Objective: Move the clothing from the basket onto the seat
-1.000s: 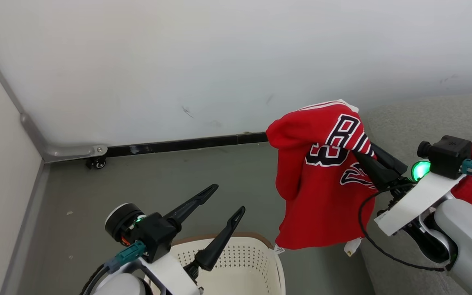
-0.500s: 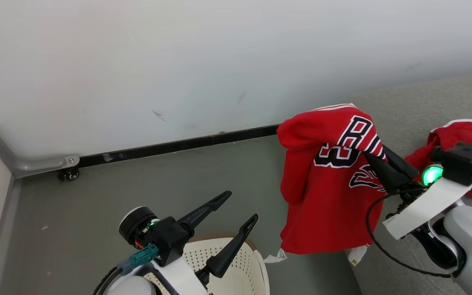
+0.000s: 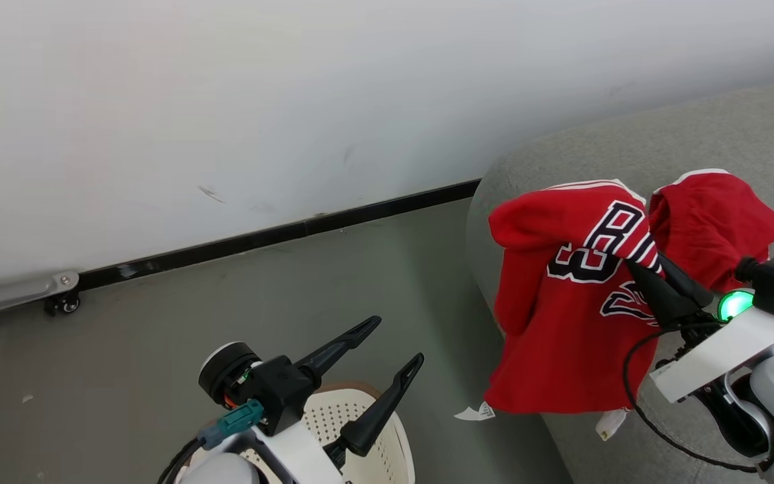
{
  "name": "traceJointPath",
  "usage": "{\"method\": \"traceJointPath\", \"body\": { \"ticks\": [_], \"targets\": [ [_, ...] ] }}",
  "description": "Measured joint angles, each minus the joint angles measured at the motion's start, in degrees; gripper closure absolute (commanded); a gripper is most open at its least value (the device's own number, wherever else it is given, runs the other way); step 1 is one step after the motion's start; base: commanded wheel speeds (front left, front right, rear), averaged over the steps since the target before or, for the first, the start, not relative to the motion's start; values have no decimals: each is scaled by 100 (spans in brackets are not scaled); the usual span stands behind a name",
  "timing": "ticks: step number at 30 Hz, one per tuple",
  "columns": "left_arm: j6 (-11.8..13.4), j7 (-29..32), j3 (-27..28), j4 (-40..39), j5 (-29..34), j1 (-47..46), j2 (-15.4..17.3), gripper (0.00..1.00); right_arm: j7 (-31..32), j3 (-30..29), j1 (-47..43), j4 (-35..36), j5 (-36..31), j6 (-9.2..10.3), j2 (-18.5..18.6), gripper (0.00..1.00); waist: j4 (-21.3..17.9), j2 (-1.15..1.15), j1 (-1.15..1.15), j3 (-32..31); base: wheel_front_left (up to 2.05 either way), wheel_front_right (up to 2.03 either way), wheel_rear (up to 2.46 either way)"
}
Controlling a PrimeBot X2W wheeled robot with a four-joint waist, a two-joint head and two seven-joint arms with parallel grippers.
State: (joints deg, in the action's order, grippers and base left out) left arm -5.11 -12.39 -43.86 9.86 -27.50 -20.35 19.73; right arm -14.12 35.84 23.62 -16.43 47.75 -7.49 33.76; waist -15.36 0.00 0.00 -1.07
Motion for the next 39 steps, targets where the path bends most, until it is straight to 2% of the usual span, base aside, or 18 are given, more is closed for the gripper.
{"method": "traceJointPath", "body": {
  "ticks": [12, 19, 28, 39],
  "targets": [
    [43, -27, 103, 59, 3, -86, 30, 0, 0, -182, 51, 16, -118, 1, -9, 100, -342, 0, 0, 240, 0, 0, 0],
    [111, -31, 208, 30, 57, -124, 141, 0, 109, -326, 639, 15, -140, 1, 74, 100, -419, 0, 0, 436, 0, 0, 0],
    [216, -32, 316, -101, 110, -272, 221, 0, 364, -790, 1522, -142, -94, 0, 463, 100, -445, 0, 0, 695, 0, 0, 0],
    [312, -26, 421, -320, 254, -442, 392, 0, 568, -1577, 2274, -757, 186, 0, 1009, 100, -413, 0, 0, 1083, 0, 0, 0]
  ]
}}
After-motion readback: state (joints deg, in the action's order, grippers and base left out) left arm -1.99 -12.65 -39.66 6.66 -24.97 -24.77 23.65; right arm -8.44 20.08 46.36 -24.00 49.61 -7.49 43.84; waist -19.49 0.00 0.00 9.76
